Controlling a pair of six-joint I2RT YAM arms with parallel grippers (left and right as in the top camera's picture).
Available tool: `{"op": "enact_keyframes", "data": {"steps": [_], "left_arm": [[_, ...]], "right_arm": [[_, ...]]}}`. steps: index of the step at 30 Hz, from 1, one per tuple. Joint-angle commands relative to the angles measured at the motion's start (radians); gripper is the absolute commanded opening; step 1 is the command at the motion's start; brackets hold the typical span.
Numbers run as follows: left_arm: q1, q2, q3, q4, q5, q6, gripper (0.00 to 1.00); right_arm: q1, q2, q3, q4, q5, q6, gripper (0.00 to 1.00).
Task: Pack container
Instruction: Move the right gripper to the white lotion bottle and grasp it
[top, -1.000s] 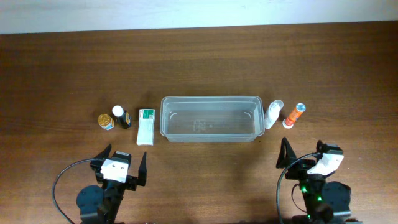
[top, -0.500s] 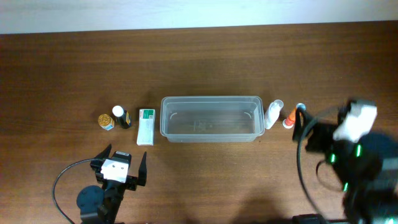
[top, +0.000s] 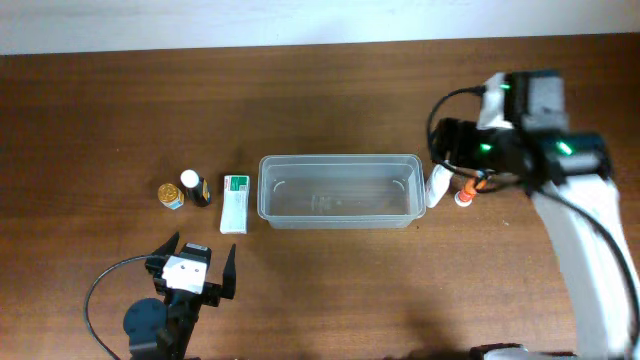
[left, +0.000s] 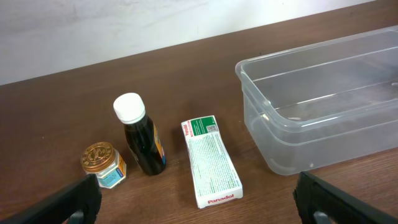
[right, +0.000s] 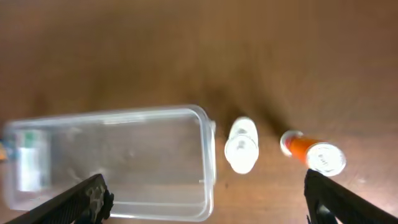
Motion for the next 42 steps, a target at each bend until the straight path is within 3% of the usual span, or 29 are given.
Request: {"op": "enact_keyframes", "data": {"steps": [1, 8, 11, 15, 27, 33, 38, 42], "left_arm": [[0.003, -0.009, -0.004, 0.001, 0.011, 0.009, 1.00], [0.003, -0.009, -0.004, 0.001, 0.011, 0.009, 1.00], [0.003, -0.009, -0.004, 0.001, 0.011, 0.009, 1.00], [0.003, -0.009, -0.004, 0.001, 0.011, 0.009, 1.00], [0.003, -0.009, -0.004, 0.001, 0.011, 0.009, 1.00], [0.003, -0.009, -0.004, 0.001, 0.011, 0.009, 1.00], [0.003, -0.009, -0.004, 0.001, 0.011, 0.009, 1.00], [0.003, -0.009, -0.004, 0.001, 0.011, 0.009, 1.00]], "right_arm": [[0.013, 0.086, 0.014, -0.014, 0.058, 0.030, 0.93], [0.028, 0.219, 0.014, -0.014, 0.067, 0.030, 0.81], [0.034, 0.233, 0.014, -0.019, 0.083, 0.031, 0.79], [0.034, 0.235, 0.014, -0.024, 0.107, 0.031, 0.68], [0.034, 0.285, 0.008, -0.014, 0.127, 0.038, 0.64], [0.034, 0.285, 0.008, -0.017, 0.127, 0.038, 0.45], [0.034, 0.285, 0.008, -0.017, 0.127, 0.038, 0.21], [0.034, 0.282, 0.011, -0.018, 0.135, 0.038, 0.13]]}}
